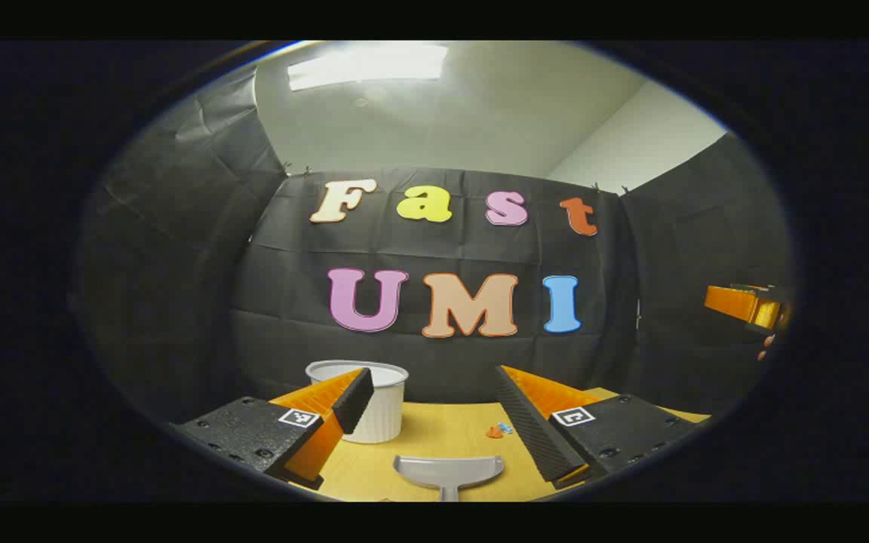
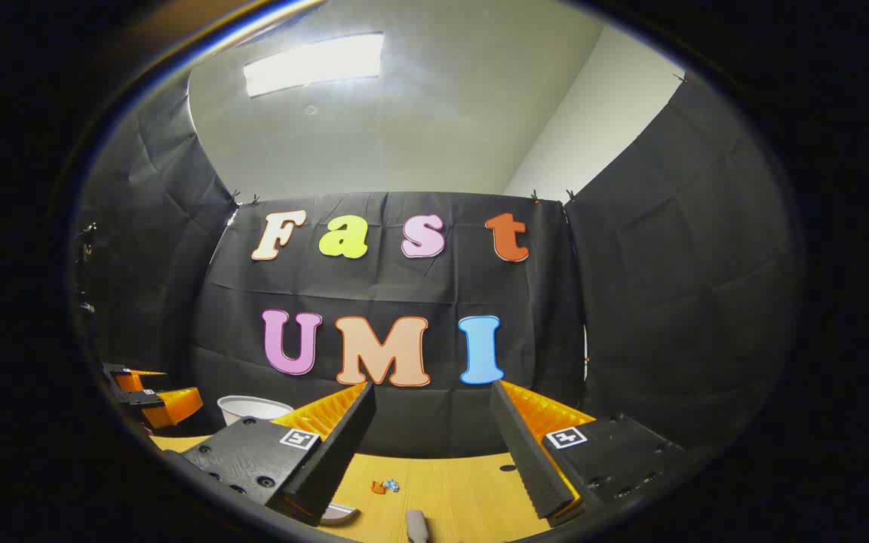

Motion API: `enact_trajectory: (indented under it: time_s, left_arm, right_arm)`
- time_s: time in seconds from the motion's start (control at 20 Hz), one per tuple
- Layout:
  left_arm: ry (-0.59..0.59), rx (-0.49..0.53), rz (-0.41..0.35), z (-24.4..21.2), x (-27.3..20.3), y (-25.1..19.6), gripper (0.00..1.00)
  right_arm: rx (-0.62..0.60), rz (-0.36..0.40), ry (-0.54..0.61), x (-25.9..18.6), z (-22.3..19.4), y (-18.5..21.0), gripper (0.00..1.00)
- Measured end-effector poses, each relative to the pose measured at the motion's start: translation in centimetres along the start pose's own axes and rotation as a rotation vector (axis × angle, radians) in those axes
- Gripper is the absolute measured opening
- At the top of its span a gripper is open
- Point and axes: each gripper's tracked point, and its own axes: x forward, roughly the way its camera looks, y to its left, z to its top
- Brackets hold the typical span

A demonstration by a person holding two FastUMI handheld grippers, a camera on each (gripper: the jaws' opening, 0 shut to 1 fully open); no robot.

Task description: Pick up the small broom and dustpan from the desktop, sweep the trash into the dustpan with the broom, and then empty the trash into the garbage bin.

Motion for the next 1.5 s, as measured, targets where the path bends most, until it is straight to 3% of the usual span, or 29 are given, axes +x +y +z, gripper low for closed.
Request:
enact_trajectory:
  time_s: [0.2, 0.35, 0.55, 0.75, 0.95, 1.5]
  left_arm:
    - [-0.03, 0.014, -0.036, 0.7, 0.2, -1.5, 0.96]
    - [-0.022, 0.019, -0.057, 0.4, 0.2, -2.3, 0.95]
    - [0.0, -0.041, -0.072, 0.1, 0.2, -2.7, 0.95]
    - [-0.079, 0.02, 0.051, 1.8, 0.5, 0.5, 0.96]
    - [-0.092, 0.08, 0.052, 1.8, 0.6, 0.0, 0.96]
    - [-0.036, 0.051, 0.068, 0.2, 1.0, 0.2, 0.95]
  right_arm:
    - [-0.045, 0.009, 0.0, -0.6, 0.6, -0.2, 0.93]
    - [-0.021, 0.075, -0.033, -0.9, 1.5, 1.6, 0.93]
    - [-0.118, 0.057, -0.092, -0.6, 2.2, 1.2, 0.93]
    - [-0.087, 0.038, -0.045, 0.1, 1.1, 0.7, 0.92]
    - [-0.077, 0.0, 0.026, 0.9, -0.9, -0.4, 0.92]
    - [-0.06, 0.002, 0.151, 2.4, -4.8, -0.9, 0.93]
